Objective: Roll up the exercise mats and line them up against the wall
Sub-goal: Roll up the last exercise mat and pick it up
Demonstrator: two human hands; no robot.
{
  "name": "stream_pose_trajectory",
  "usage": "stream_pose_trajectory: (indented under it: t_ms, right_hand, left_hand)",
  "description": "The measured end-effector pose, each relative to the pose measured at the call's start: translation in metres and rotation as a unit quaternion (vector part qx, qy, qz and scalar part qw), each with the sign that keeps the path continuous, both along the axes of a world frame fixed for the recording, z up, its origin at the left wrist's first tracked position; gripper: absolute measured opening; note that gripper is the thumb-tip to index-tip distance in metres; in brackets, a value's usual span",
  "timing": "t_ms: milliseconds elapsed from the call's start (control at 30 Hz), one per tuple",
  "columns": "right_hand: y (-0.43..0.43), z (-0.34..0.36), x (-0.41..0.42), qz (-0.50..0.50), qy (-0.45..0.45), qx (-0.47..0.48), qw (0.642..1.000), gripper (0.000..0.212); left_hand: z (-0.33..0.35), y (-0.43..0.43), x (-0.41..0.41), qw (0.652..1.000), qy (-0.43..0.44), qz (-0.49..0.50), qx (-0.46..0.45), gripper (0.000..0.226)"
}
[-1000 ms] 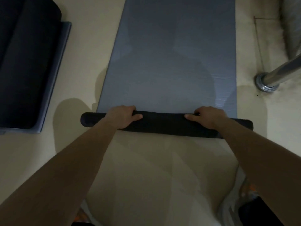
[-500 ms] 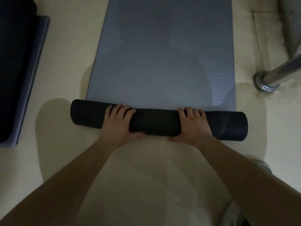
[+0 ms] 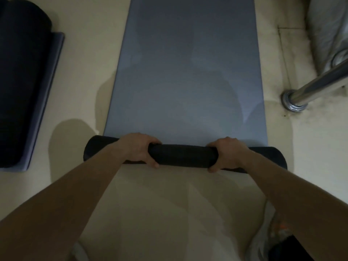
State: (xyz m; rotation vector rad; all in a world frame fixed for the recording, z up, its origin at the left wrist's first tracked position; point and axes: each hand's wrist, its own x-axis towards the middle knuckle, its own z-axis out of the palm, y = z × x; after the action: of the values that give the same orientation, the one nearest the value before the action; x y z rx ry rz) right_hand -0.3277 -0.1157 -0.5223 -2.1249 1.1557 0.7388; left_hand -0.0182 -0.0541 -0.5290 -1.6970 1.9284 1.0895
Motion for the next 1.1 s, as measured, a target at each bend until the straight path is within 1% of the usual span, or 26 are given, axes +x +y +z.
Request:
stream_pose_trajectory:
  t_ms: [33, 100, 167, 200, 233, 267, 300, 333, 367, 400, 433, 467, 500, 533, 567, 600, 667, 700, 733, 767, 833, 900, 933, 1000, 1033, 1100]
  right_hand:
    - [-0.004, 0.003, -0.002, 0.003, 0.010, 0.032, 0.999, 0.073]
    - [-0.015, 0.006, -0.001, -0.037, 0.004, 0.079, 0.996, 0.079]
    - [-0.020, 0.003, -0.001, -0.063, -0.013, 0.069, 0.996, 0.092]
    - [-0.016, 0.003, -0.003, -0.058, -0.019, 0.031, 0.998, 0.096]
    - [-0.008, 0.001, -0.009, -0.046, -0.022, -0.035, 0.998, 0.093]
    - [0.006, -0.002, -0.015, -0.035, -0.034, -0.120, 0.992, 0.084]
    - [0.024, -0.006, -0.020, -0.030, -0.051, -0.210, 0.976, 0.074]
    - [0.040, -0.012, -0.024, -0.027, -0.066, -0.276, 0.959, 0.070]
    - [0.050, -0.019, -0.024, -0.021, -0.066, -0.315, 0.947, 0.074]
    - [0.052, -0.026, -0.023, -0.014, -0.045, -0.319, 0.947, 0.089]
    - [0.045, -0.031, -0.020, -0.004, -0.010, -0.298, 0.954, 0.109]
    - [0.031, -0.033, -0.017, 0.001, 0.015, -0.274, 0.962, 0.125]
    - [0.011, -0.034, -0.012, 0.004, 0.028, -0.254, 0.967, 0.135]
    - [-0.010, -0.032, -0.008, 0.006, 0.033, -0.233, 0.972, 0.138]
    - [-0.028, -0.029, -0.004, 0.008, 0.031, -0.216, 0.976, 0.139]
    - [-0.042, -0.028, 0.000, 0.010, 0.031, -0.205, 0.978, 0.140]
    - [-0.048, -0.030, 0.004, 0.000, 0.040, -0.216, 0.976, 0.143]
    - [-0.042, -0.032, 0.005, -0.009, 0.048, -0.233, 0.971, 0.144]
    - [-0.033, -0.035, 0.005, -0.009, 0.053, -0.250, 0.967, 0.142]
    - [-0.025, -0.038, 0.004, -0.002, 0.055, -0.261, 0.964, 0.136]
    - [-0.024, -0.043, 0.003, 0.010, 0.050, -0.267, 0.962, 0.122]
    - [-0.036, -0.038, 0.004, -0.001, 0.035, -0.246, 0.969, 0.112]
    - [-0.039, -0.033, 0.005, -0.003, 0.030, -0.223, 0.974, 0.109]
    - [-0.035, -0.022, 0.002, 0.003, 0.015, -0.178, 0.984, 0.106]
    - [-0.031, -0.016, -0.002, 0.006, 0.010, -0.144, 0.990, 0.105]
    - [-0.017, -0.004, -0.013, 0.010, 0.011, -0.066, 0.998, 0.104]
  left_hand:
    - [0.002, 0.006, -0.003, 0.999, 0.009, 0.035, -0.011, 0.092]
    - [0.003, 0.019, -0.004, 0.990, 0.004, 0.112, -0.091, 0.085]
    - [-0.001, 0.025, -0.004, 0.981, -0.010, 0.142, -0.135, 0.073]
    - [-0.001, 0.023, -0.005, 0.981, -0.010, 0.141, -0.131, 0.069]
    - [-0.002, 0.017, -0.003, 0.983, -0.008, 0.142, -0.115, 0.066]
    - [-0.002, 0.008, -0.001, 0.985, -0.004, 0.148, -0.094, 0.064]
    - [-0.002, -0.001, 0.002, 0.985, -0.005, 0.157, -0.076, 0.063]
    - [-0.003, -0.011, 0.005, 0.984, -0.012, 0.168, -0.066, 0.063]
    - [-0.003, -0.019, 0.005, 0.982, -0.030, 0.173, -0.070, 0.063]
    - [-0.005, -0.025, 0.003, 0.979, -0.055, 0.174, -0.095, 0.062]
    - [-0.007, -0.028, -0.003, 0.969, -0.087, 0.178, -0.149, 0.058]
    - [-0.011, -0.025, -0.011, 0.949, -0.117, 0.189, -0.222, 0.053]
    - [-0.016, -0.019, -0.021, 0.925, -0.135, 0.201, -0.293, 0.048]
    - [-0.021, -0.012, -0.030, 0.906, -0.136, 0.202, -0.347, 0.047]
    - [-0.029, -0.004, -0.037, 0.900, -0.123, 0.192, -0.372, 0.052]
    - [-0.038, 0.005, -0.042, 0.907, -0.110, 0.170, -0.368, 0.066]
    - [-0.056, 0.012, -0.040, 0.938, -0.109, 0.113, -0.310, 0.111]
    - [-0.062, 0.007, -0.034, 0.946, -0.118, 0.091, -0.287, 0.121]
    - [-0.064, -0.001, -0.028, 0.950, -0.125, 0.072, -0.278, 0.123]
    - [-0.062, -0.011, -0.023, 0.947, -0.127, 0.057, -0.288, 0.118]
    - [-0.057, -0.027, -0.018, 0.938, -0.124, 0.029, -0.322, 0.102]
    - [-0.049, -0.036, -0.012, 0.939, -0.122, 0.013, -0.321, 0.090]
    - [-0.043, -0.037, -0.010, 0.946, -0.118, 0.006, -0.303, 0.088]
    - [-0.027, -0.032, -0.011, 0.964, -0.103, -0.004, -0.247, 0.091]
    - [-0.018, -0.027, -0.014, 0.975, -0.091, -0.007, -0.205, 0.093]
    - [-0.005, -0.015, -0.020, 0.994, -0.071, -0.023, -0.086, 0.095]
